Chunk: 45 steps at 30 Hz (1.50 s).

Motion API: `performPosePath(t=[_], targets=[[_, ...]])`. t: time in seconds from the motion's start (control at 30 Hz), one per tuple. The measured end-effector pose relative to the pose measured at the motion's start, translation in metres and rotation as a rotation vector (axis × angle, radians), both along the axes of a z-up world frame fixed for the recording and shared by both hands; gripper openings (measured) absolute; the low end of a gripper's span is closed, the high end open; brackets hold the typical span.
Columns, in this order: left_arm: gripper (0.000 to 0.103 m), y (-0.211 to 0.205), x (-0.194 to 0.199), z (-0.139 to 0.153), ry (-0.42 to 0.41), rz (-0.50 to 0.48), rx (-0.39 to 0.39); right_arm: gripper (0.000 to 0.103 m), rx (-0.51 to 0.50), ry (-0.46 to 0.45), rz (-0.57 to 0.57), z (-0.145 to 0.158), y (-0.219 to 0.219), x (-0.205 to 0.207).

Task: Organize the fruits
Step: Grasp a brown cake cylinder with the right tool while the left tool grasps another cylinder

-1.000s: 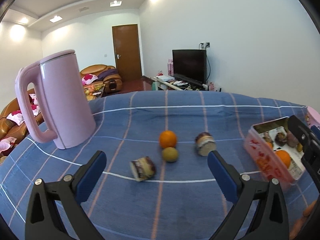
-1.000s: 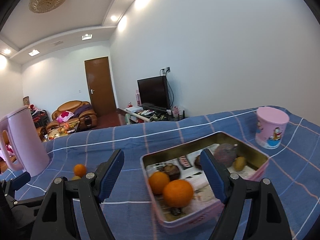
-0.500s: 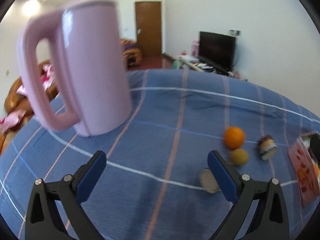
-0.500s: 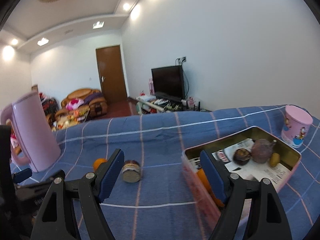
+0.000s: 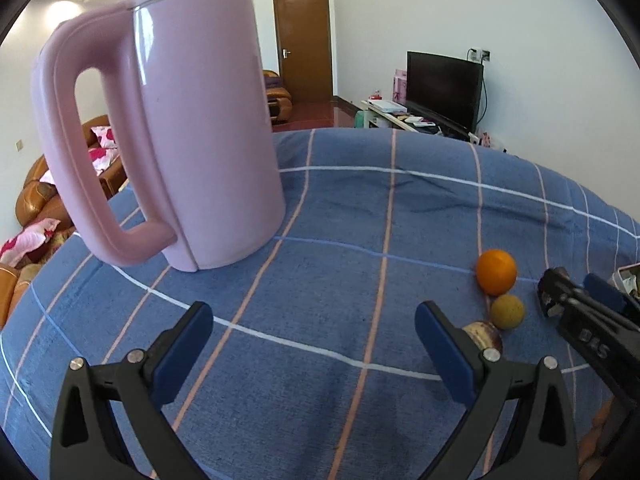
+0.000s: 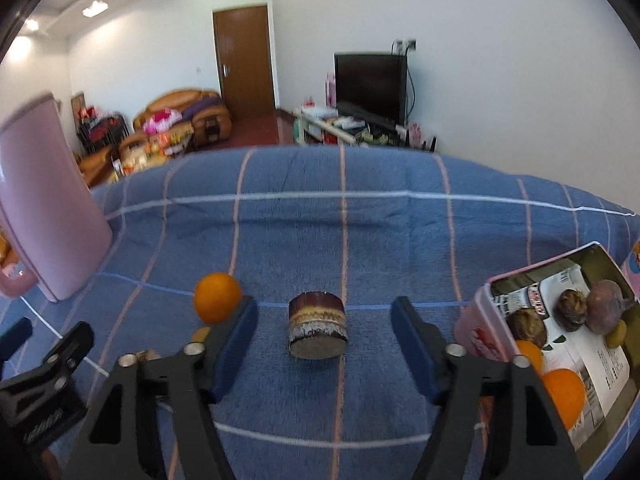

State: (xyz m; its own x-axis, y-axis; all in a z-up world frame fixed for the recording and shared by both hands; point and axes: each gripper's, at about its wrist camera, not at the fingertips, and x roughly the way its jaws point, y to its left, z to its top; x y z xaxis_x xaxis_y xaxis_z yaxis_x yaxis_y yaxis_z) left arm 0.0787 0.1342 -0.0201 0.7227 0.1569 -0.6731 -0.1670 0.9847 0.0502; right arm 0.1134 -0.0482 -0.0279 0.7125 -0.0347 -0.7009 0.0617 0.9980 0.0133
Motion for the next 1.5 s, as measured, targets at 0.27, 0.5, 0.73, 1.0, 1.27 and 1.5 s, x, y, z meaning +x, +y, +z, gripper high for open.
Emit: performPosePath(t=[0.27,0.5,0.73,1.0,1.27,1.5], targets=[[0.103,-0.001,0.001,0.004,-0.010,-0.024,-0.015,0.052,-0.007,0.122,0.007,-0.020,0.001,0.023],[0.103,-0.003,-0.002,0.007,-0.035,-0.058,-0.026,0.036,-0.020,0.115,0.060,-0.019,0.008,0.021],[0.103,-0.018,-0.007,0.010,-0.070,-0.162,-0.013,0.036,0.000,-0.031,0.069,0.001,-0.005,-0.028],[0.103,-0.043,-0.018,0.012,-0.054,-0.373,0.025,0.036,-0.010,-0.230,0.061,0.024,-0.020,-0.099],[0.082,-0.059,0.000,-0.008,0.050,-0.431,0.015,0.036,0.127,-0.146,0.045,0.014,-0.040,-0.091],[0.060,-0.062,0.026,-0.024,0.166,-0.423,-0.035,0.036,0.155,-0.109,0.054,0.009,-0.041,-0.089]])
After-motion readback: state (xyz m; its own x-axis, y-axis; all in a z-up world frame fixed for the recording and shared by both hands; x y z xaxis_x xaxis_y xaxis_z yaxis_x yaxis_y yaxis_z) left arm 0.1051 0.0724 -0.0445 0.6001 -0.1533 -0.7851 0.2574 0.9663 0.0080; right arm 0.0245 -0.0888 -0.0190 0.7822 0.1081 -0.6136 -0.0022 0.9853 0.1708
